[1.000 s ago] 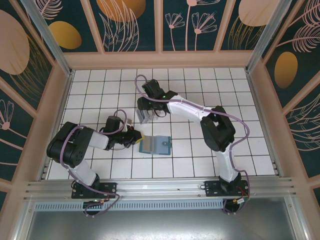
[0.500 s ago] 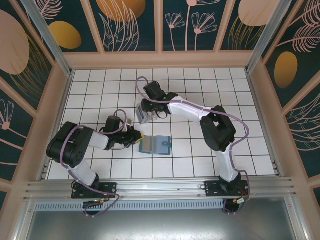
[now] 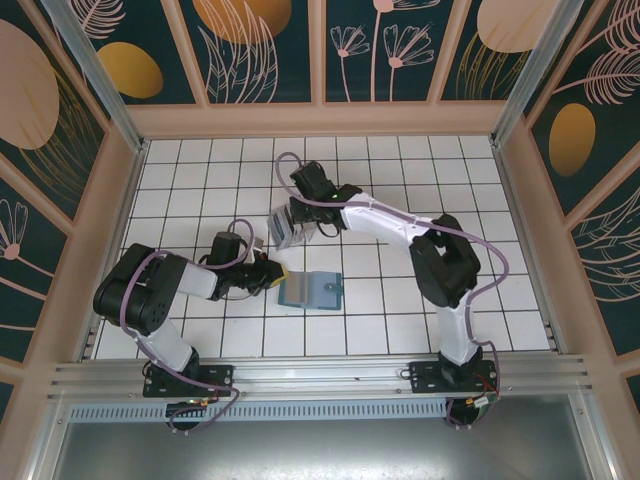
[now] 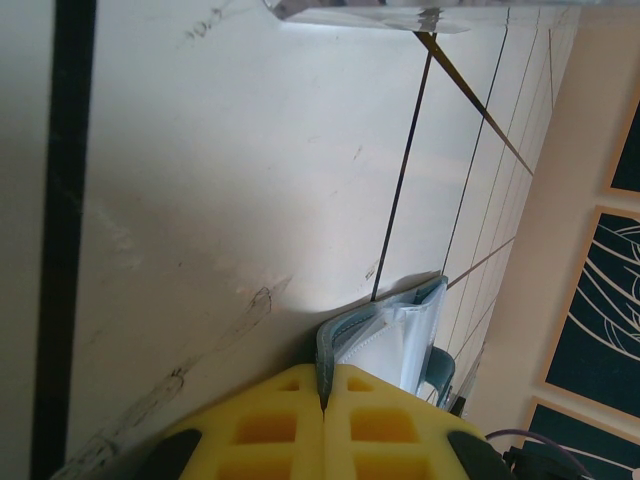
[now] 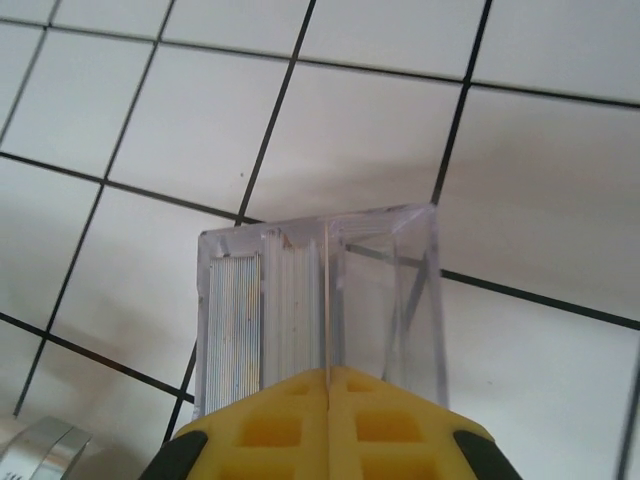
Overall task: Put the credit cards into the card holder
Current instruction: Pick up the credit card from the storage box, then insert the credit card into the card slot.
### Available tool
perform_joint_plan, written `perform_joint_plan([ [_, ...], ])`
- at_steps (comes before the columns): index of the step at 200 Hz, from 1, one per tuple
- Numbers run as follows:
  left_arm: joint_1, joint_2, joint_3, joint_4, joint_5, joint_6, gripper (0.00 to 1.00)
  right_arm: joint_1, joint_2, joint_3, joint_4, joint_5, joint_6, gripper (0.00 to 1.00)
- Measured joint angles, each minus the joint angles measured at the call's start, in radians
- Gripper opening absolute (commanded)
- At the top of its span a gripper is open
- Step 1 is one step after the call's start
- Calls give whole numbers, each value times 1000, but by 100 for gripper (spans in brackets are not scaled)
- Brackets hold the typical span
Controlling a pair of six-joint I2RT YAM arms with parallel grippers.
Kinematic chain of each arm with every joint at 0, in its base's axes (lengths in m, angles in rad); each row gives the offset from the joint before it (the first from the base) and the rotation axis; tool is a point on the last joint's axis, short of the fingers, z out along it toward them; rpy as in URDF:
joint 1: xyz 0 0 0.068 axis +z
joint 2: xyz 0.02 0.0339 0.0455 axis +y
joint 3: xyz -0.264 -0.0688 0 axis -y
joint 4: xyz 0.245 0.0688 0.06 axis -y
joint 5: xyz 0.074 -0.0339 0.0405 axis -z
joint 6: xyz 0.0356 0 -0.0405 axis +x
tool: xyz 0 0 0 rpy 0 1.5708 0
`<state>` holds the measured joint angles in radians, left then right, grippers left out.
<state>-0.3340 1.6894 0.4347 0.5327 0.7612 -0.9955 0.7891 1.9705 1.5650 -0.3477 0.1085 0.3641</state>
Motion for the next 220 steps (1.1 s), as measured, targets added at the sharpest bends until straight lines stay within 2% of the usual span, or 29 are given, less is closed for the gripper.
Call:
perform_joint_plan([
  [30, 0, 0, 0, -2, 0, 4, 0, 1, -167, -133, 7, 10, 14, 4],
  [55, 0, 0, 0, -2, 1, 8, 0, 13, -343, -319, 49, -8, 75, 3],
  [77, 0, 0, 0, -2, 1, 23, 4, 41, -480, -526, 134, -105, 150, 1],
  [114, 2, 11, 10, -13, 8, 60, 4, 52, -632, -886, 373, -282, 335, 0],
  [135, 2, 16, 18, -24, 16, 79, 4, 35, -639, -991, 459, -363, 415, 0],
  [180, 3, 17, 20, -28, 22, 97, 9, 24, -608, -1037, 630, -462, 525, 0],
  [220, 3, 14, 20, -28, 24, 105, 12, -6, -567, -1090, 710, -509, 573, 0],
])
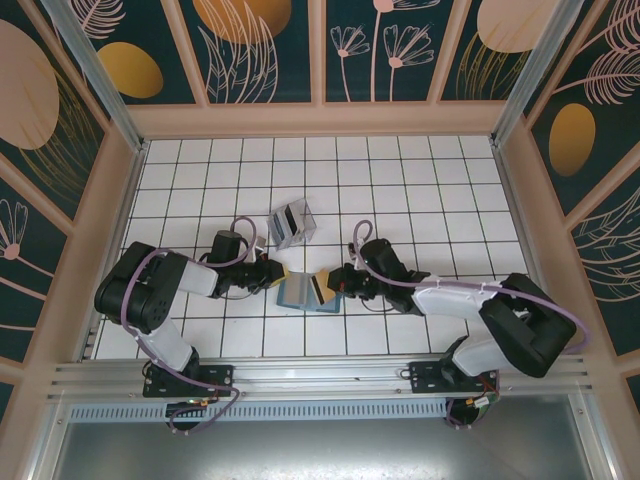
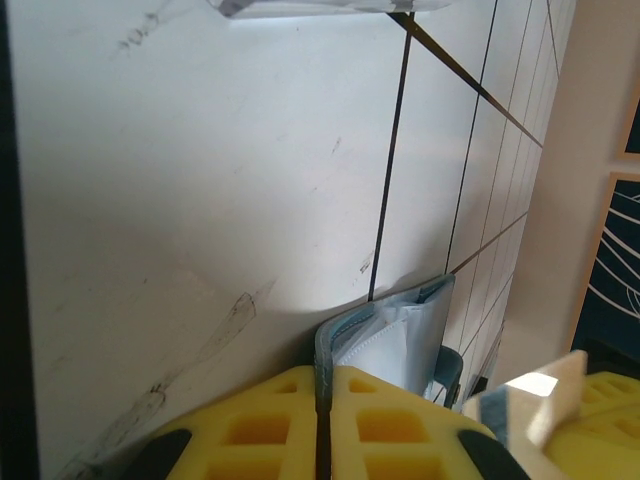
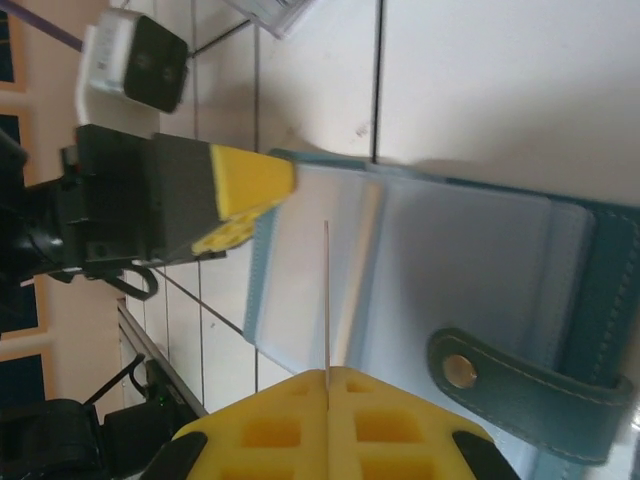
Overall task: Put the credit cards into the card holder
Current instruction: Insert the credit card into the card slot.
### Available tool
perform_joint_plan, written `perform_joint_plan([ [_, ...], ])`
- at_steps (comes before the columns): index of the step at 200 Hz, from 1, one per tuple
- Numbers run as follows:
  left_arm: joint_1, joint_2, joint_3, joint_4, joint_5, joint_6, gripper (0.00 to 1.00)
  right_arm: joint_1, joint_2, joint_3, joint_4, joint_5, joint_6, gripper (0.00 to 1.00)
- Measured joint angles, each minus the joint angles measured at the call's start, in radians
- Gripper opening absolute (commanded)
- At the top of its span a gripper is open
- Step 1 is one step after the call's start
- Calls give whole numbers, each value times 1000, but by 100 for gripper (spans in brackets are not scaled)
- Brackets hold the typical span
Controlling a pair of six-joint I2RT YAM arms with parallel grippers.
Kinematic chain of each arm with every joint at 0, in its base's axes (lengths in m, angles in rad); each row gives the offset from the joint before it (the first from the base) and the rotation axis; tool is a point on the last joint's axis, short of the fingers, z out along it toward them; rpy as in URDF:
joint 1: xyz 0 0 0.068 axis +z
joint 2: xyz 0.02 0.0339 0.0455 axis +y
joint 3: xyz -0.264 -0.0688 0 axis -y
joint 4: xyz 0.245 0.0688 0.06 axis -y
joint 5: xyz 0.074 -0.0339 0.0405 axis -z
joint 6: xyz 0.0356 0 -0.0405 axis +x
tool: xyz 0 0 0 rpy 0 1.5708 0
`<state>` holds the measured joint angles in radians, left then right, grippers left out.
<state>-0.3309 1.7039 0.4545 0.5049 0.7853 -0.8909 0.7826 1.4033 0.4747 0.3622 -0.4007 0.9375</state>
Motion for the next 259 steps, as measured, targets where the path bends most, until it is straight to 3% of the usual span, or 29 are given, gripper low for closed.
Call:
perform_joint_plan([
  [48, 0, -1, 0, 0, 2, 0, 11, -21, 132, -13, 89, -92, 43, 0],
  [127, -2, -15, 0, -29, -19, 26, 5, -60, 157, -35, 185, -155, 68, 0],
  [259, -2, -17, 2, -37, -27, 27, 5, -76, 155, -55, 236, -204, 63, 0],
])
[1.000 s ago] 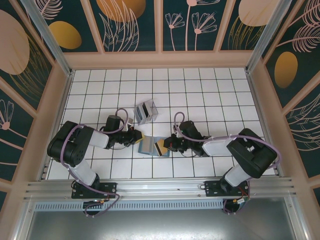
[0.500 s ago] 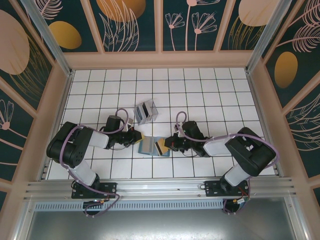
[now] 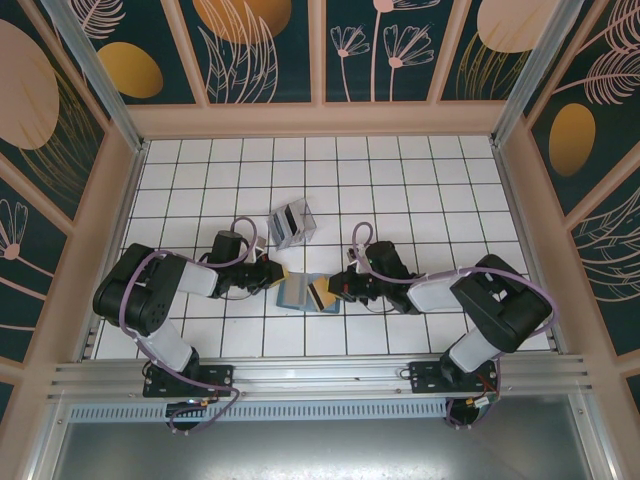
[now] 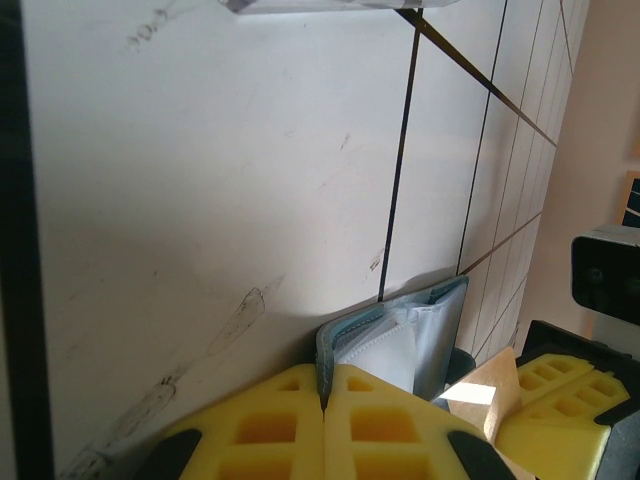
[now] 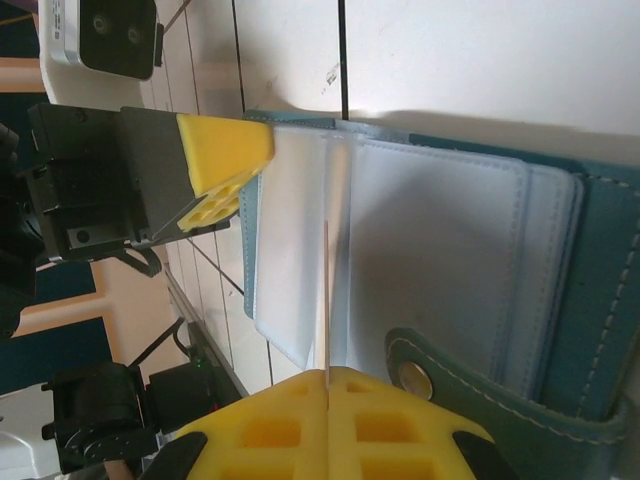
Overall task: Put the credit cards into the card holder
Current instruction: Insert the credit card into the card slot.
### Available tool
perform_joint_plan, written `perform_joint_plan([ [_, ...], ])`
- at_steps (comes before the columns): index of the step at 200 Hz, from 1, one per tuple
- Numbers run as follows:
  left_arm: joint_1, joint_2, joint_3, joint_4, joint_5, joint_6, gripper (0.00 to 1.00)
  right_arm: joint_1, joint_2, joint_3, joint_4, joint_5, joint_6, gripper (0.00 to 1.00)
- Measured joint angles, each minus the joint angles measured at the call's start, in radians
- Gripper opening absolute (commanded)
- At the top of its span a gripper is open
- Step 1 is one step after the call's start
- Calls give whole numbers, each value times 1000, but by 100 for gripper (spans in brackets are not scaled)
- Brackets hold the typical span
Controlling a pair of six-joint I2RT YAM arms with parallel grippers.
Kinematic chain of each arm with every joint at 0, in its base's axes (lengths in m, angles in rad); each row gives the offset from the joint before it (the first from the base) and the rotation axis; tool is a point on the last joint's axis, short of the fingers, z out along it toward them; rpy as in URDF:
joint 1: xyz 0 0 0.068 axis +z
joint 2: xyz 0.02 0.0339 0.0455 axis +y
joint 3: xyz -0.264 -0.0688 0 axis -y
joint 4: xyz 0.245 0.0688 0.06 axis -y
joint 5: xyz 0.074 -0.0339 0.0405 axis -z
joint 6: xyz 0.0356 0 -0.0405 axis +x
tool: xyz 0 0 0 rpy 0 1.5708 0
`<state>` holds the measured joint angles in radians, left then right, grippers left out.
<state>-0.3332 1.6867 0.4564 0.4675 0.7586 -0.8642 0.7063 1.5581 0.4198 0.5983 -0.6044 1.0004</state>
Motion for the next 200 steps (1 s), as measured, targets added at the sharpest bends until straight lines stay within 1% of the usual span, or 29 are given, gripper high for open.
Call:
perform_joint_plan([
  [82, 0, 0, 0, -1, -2, 0, 5, -21, 86, 18, 34, -42, -6, 0],
  [148, 0, 0, 0, -1, -2, 0, 5, -24, 87, 19, 42, -51, -7, 0],
  [200, 0, 0, 2, -4, -2, 0, 4, -27, 56, 18, 42, -48, -22, 0],
])
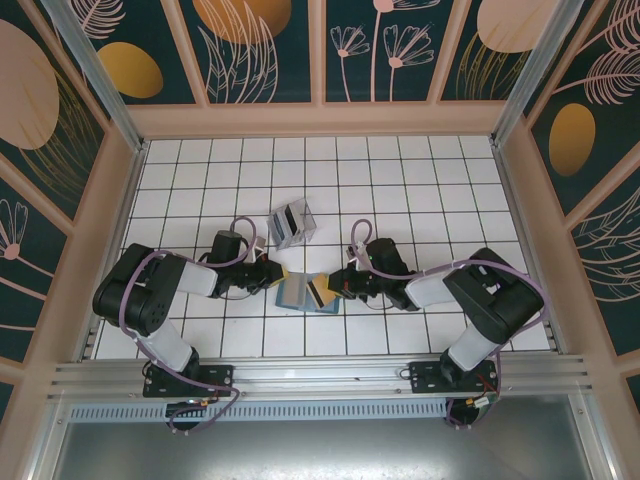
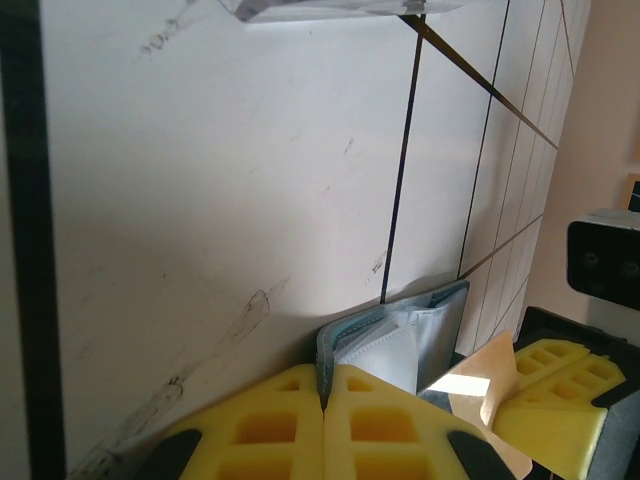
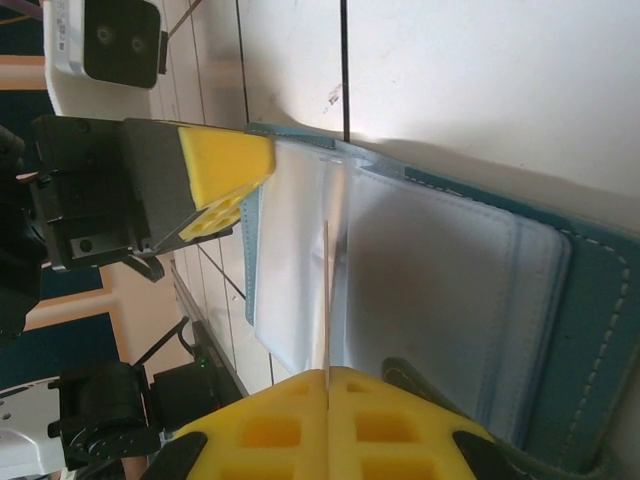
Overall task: Put the credit cards into the card holder
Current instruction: Insert the credit card into the card slot.
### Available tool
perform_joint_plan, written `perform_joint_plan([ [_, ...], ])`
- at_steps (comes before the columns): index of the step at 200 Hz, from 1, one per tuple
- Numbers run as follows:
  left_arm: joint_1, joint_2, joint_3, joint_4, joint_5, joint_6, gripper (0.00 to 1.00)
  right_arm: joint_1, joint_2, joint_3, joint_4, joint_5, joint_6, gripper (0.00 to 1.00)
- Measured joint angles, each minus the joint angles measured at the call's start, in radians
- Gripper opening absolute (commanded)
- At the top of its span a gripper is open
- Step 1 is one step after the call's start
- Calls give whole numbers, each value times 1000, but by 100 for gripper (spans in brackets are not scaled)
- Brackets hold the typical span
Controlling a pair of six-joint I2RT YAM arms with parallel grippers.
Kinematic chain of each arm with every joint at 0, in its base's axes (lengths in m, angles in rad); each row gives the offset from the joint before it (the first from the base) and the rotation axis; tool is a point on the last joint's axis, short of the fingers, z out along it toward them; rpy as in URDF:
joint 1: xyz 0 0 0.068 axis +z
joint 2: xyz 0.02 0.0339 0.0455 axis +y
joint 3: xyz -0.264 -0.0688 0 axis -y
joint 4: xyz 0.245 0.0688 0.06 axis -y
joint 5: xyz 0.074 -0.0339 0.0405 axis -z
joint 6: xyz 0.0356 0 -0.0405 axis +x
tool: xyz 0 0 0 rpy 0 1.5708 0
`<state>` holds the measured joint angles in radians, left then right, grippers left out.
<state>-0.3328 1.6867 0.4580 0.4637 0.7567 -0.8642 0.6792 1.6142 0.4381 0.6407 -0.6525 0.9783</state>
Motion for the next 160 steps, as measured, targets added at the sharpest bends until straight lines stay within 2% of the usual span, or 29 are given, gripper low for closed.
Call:
perform_joint_plan([
  [160, 0, 0, 0, -1, 0, 0, 4, -3, 76, 18, 75, -5, 5, 0],
])
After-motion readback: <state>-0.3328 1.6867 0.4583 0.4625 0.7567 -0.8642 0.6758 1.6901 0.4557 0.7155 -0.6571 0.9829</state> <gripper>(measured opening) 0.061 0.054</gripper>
